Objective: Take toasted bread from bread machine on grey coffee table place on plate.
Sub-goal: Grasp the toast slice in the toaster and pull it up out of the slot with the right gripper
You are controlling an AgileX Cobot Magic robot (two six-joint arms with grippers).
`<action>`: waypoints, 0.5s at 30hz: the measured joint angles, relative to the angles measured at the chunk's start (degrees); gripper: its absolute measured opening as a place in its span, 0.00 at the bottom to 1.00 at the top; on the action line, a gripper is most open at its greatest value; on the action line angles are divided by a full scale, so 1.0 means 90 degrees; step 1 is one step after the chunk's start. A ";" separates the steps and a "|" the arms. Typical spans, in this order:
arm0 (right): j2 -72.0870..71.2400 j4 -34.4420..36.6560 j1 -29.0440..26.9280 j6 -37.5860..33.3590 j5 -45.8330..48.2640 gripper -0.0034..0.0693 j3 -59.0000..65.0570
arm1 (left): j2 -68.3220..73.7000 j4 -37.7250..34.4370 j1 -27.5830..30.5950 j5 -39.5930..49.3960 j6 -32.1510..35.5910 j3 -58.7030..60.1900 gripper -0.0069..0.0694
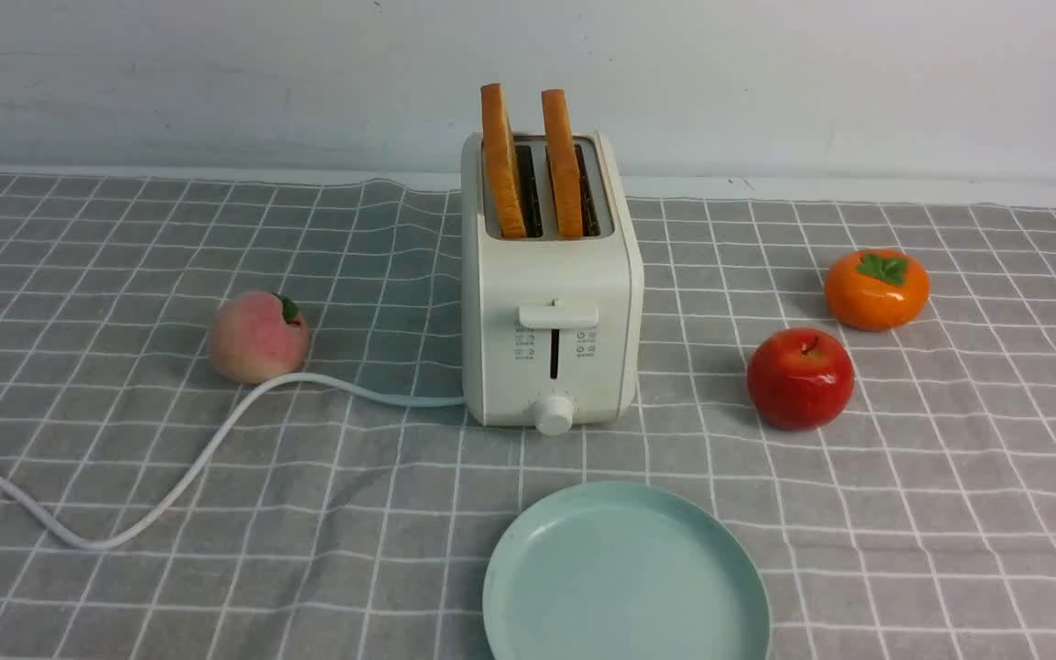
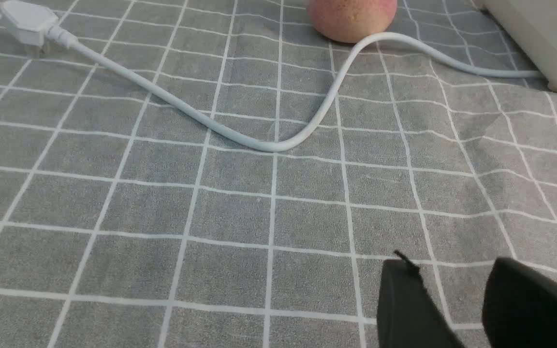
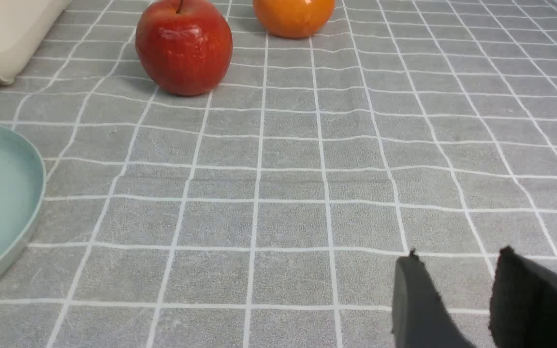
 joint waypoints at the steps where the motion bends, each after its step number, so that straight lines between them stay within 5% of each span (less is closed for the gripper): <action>1: 0.0000 0.0000 0.0000 0.0000 0.0000 0.38 0.0000 | 0.0000 0.0000 0.0000 -0.0006 0.0000 0.0000 0.40; 9: 0.0000 -0.0038 0.0000 0.0000 0.0000 0.38 0.0000 | 0.0000 -0.0018 0.0000 -0.0048 0.0000 0.0000 0.40; 15: 0.0000 -0.0044 0.0000 0.0000 0.0000 0.38 0.0000 | 0.0000 -0.0753 0.0000 -0.0077 -0.0060 0.0000 0.40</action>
